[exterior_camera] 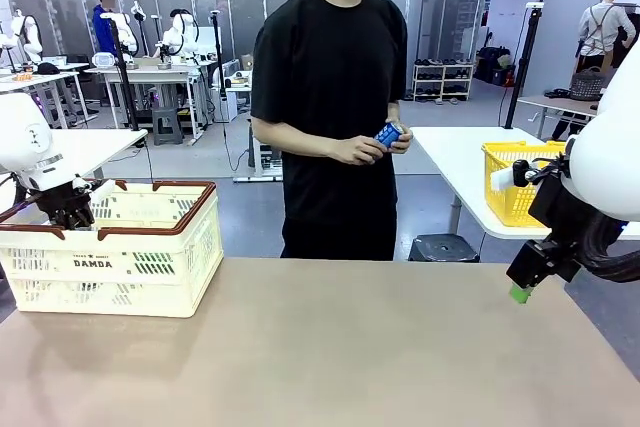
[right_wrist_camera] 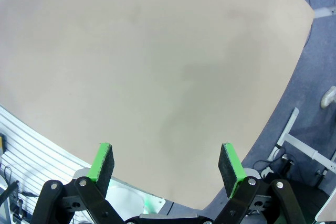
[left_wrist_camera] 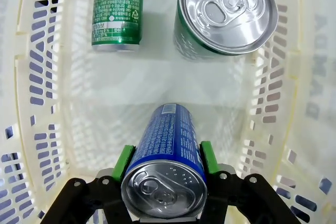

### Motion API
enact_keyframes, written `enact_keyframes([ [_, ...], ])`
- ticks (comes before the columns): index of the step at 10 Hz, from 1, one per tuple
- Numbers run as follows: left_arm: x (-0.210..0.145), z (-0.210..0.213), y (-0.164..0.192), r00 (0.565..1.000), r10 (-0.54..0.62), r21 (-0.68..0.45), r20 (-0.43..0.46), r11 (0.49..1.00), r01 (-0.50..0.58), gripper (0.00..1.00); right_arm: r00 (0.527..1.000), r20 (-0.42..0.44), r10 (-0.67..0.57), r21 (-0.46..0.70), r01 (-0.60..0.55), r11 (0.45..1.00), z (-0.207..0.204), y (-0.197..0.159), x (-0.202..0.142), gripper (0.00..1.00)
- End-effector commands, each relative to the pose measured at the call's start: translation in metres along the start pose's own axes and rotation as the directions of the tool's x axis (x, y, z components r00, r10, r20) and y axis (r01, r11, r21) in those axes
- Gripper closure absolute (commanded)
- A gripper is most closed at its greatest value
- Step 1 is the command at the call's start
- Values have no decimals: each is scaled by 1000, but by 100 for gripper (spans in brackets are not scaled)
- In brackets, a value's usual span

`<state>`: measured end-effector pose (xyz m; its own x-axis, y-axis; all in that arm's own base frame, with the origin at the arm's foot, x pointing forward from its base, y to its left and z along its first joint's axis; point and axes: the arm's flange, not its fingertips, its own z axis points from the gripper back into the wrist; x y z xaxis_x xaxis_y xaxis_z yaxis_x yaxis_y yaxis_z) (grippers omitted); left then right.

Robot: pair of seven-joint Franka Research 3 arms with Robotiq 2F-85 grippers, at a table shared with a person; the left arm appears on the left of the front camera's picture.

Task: Place the drinks into the Shopping basket.
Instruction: Pick up one drink and place it into the Shopping basket.

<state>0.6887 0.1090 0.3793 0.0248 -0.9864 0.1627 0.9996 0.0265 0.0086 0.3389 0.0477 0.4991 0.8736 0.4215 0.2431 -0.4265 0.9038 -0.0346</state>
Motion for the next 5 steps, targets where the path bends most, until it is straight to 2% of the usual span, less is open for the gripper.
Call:
enact_keyframes([
  [1, -4, -11, 5, 1000, 14, -36, -15, 999, -14, 26, 1000, 1, 3, 8, -3, 1000, -1, 0, -2, 0],
  [2, -3, -9, 4, 1000, -1, -34, -9, 999, 0, 20, 1000, 1, 3, 8, -3, 1000, -1, 0, -2, 0],
  [3, -3, -8, 2, 1000, -2, -31, -6, 1000, 1, 6, 1000, 1, 3, 8, -3, 1000, -1, 0, -2, 0],
  [4, -3, -6, 0, 1000, -3, -29, 0, 1000, 3, 0, 1000, 1, 3, 8, -3, 1000, -1, 0, -2, 0],
  [5, -3, -5, -2, 1000, -3, -28, 1, 1000, 3, 0, 1000, 1, 3, 8, -3, 1000, -1, 0, -2, 0],
])
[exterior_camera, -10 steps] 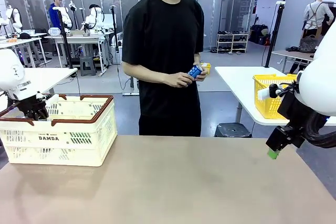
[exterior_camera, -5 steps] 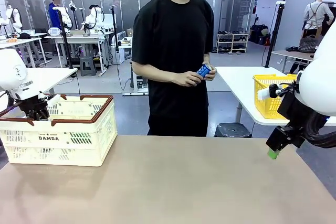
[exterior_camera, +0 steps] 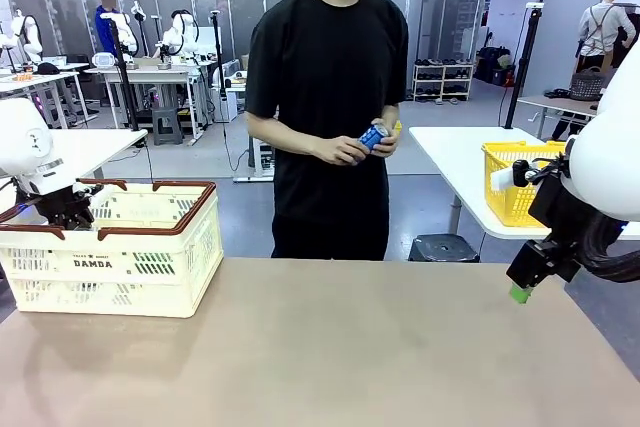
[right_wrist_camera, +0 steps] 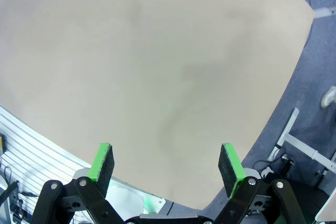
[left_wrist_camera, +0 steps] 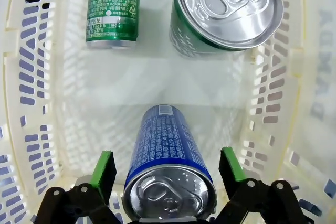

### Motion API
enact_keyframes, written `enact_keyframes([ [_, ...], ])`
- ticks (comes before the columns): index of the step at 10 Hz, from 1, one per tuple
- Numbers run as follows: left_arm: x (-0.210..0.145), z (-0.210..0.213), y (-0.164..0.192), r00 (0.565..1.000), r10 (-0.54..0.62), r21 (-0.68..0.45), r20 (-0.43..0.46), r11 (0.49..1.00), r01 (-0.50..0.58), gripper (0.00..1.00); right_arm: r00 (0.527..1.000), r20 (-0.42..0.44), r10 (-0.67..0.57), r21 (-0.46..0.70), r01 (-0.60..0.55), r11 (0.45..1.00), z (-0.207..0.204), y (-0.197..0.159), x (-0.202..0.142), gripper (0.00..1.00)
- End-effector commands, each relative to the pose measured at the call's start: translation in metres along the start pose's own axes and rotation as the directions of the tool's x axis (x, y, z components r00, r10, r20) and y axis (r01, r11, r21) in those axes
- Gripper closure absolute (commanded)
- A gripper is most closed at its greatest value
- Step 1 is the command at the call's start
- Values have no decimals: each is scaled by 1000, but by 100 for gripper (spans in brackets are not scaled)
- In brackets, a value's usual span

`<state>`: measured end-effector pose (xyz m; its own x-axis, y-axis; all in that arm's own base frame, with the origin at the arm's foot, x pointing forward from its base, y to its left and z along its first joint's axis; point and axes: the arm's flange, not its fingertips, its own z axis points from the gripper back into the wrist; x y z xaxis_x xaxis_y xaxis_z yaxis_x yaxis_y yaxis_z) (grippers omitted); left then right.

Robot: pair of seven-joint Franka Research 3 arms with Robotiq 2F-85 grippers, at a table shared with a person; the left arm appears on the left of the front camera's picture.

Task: Place the drinks into the Shopping basket.
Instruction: Pick up one drink and place it into the Shopping basket.

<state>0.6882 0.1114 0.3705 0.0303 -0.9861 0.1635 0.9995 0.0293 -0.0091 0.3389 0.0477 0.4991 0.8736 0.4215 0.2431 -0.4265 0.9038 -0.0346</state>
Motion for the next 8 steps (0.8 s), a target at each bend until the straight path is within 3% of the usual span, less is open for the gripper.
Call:
enact_keyframes([
  [1, 1, 6, -3, 1000, -10, -2, 0, 1000, 10, 0, 1000, 1, 3, 8, -3, 1000, -1, 0, -2, 0],
  [5, 2, 25, -8, 1000, 7, 44, 15, 999, -8, 0, 1000, 1, 3, 8, -3, 1000, -1, 0, -2, 0],
  [8, 1, 16, -1, 1000, -1, 23, -2, 1000, 1, 0, 1000, 1, 3, 8, -3, 1000, -1, 0, -2, 0],
])
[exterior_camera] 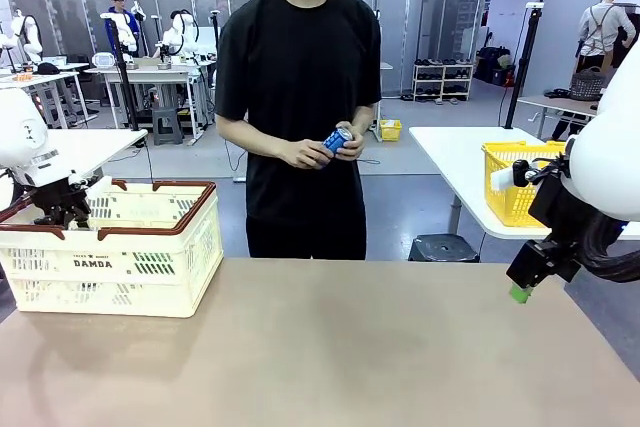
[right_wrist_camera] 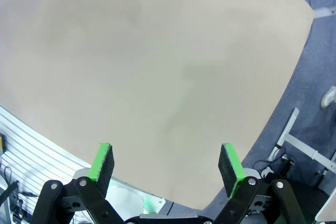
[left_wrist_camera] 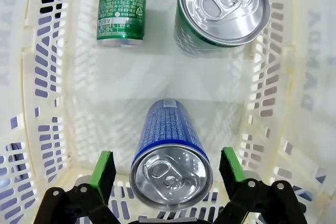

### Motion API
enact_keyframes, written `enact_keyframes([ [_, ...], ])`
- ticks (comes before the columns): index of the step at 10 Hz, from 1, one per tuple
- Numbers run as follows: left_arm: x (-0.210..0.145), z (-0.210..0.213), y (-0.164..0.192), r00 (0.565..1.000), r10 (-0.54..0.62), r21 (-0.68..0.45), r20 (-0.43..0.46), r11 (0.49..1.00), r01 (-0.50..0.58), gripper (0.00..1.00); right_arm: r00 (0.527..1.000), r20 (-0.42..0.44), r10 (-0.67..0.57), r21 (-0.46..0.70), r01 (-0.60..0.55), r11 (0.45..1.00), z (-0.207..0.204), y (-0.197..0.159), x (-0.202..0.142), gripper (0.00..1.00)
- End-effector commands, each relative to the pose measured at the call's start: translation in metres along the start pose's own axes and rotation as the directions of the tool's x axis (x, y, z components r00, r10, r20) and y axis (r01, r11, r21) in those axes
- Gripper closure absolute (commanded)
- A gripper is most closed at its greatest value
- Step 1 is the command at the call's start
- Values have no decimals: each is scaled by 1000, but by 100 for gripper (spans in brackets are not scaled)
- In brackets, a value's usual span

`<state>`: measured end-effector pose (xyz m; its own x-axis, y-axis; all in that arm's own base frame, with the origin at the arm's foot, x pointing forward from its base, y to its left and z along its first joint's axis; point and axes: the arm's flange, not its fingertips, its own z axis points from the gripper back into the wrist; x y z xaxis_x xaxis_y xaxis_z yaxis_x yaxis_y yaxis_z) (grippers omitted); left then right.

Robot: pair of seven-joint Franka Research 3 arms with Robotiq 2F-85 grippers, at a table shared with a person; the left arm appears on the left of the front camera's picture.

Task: Place the drinks into the Shopping basket.
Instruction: Pick up one drink and place it into the Shopping basket.

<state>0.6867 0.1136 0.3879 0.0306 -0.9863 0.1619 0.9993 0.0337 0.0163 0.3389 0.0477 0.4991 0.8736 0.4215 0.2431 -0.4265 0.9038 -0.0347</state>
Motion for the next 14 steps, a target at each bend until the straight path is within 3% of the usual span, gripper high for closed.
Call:
enact_keyframes([
  [1, 0, -2, 0, 1000, -1, -3, 0, 1000, 1, 0, 1000, 1, 3, 8, -3, 1000, -1, 0, -2, 0],
  [6, 0, -2, 0, 1000, 0, -3, 0, 1000, 0, 0, 1000, 1, 3, 8, -3, 1000, -1, 0, -2, 0],
  [12, 30, 77, -31, 989, -52, 30, -137, 998, 57, 0, 1000, 1, 3, 8, -3, 1000, -1, 0, -2, 0],
  [14, 46, 108, -51, 989, -100, 73, -110, 991, 109, 0, 1000, 1, 3, 8, -3, 1000, -1, 0, -2, 0],
])
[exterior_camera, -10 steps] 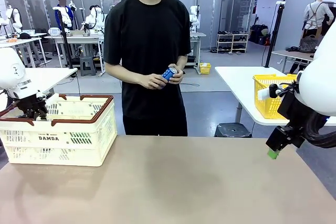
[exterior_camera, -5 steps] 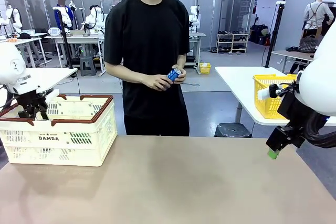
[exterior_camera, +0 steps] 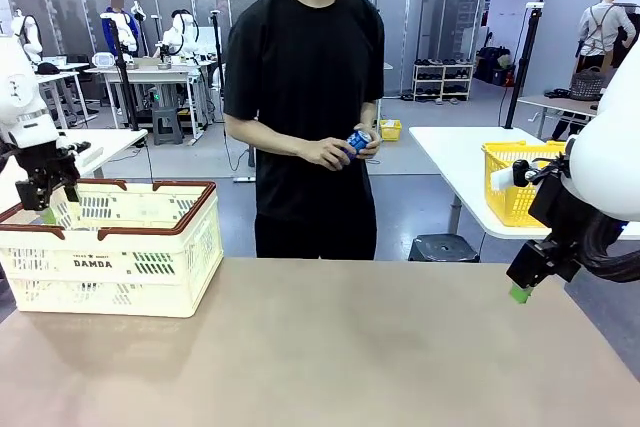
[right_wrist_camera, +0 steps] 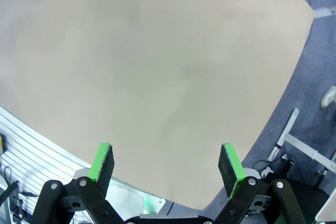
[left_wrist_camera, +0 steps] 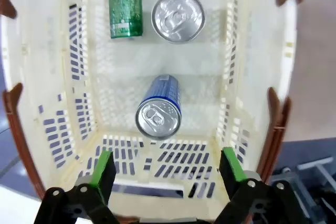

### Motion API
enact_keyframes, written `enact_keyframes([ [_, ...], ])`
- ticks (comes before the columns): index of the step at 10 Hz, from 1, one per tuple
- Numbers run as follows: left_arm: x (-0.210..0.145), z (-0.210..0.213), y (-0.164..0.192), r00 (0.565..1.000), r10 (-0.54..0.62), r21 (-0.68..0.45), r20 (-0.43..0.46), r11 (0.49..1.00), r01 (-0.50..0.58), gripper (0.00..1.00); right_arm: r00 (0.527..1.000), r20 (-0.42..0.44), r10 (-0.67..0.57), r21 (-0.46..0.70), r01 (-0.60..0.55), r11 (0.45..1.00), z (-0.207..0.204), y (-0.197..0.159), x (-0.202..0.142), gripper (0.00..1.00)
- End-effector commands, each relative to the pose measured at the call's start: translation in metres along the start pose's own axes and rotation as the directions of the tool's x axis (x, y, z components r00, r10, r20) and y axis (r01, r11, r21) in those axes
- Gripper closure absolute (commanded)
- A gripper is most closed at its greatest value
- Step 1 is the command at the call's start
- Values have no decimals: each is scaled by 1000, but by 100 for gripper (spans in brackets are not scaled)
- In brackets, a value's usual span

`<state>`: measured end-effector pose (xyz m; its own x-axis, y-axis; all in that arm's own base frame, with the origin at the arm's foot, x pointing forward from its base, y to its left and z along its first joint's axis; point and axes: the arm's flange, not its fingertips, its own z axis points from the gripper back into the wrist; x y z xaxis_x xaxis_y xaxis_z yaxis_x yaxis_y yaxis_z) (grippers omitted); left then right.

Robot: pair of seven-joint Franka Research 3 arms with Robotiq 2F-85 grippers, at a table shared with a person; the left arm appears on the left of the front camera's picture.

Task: Place the drinks into the Shopping basket.
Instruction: Pick up one drink and place it into the Shopping basket.

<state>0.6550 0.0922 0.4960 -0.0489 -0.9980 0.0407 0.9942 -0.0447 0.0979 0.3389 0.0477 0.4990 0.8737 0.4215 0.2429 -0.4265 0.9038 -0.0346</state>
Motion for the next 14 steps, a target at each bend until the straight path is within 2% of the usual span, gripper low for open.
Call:
enact_keyframes([
  [1, 18, 21, -28, 997, -64, 30, 35, 998, 63, 0, 1000, 1, 3, 8, -3, 1000, -1, 0, -2, 0],
  [2, 27, 31, -38, 998, -51, 36, 43, 998, 49, 0, 1000, 1, 3, 8, -3, 1000, -1, 0, -2, 0],
  [5, 50, 52, -62, 981, -137, 62, 135, 990, 129, 0, 1000, 1, 3, 8, -3, 1000, -1, 0, -2, 0],
  [8, 66, 53, -77, 949, -199, 50, 243, 980, 193, 0, 1000, 1, 3, 8, -3, 1000, -1, 0, -2, 0],
  [10, 71, 57, -67, 964, -176, 57, 199, 984, 168, 0, 1000, 1, 3, 8, -3, 1000, -1, 0, -2, 0],
  [14, 71, 57, -67, 964, -176, 57, 199, 984, 168, 0, 1000, 1, 3, 8, -3, 1000, -1, 0, -2, 0],
])
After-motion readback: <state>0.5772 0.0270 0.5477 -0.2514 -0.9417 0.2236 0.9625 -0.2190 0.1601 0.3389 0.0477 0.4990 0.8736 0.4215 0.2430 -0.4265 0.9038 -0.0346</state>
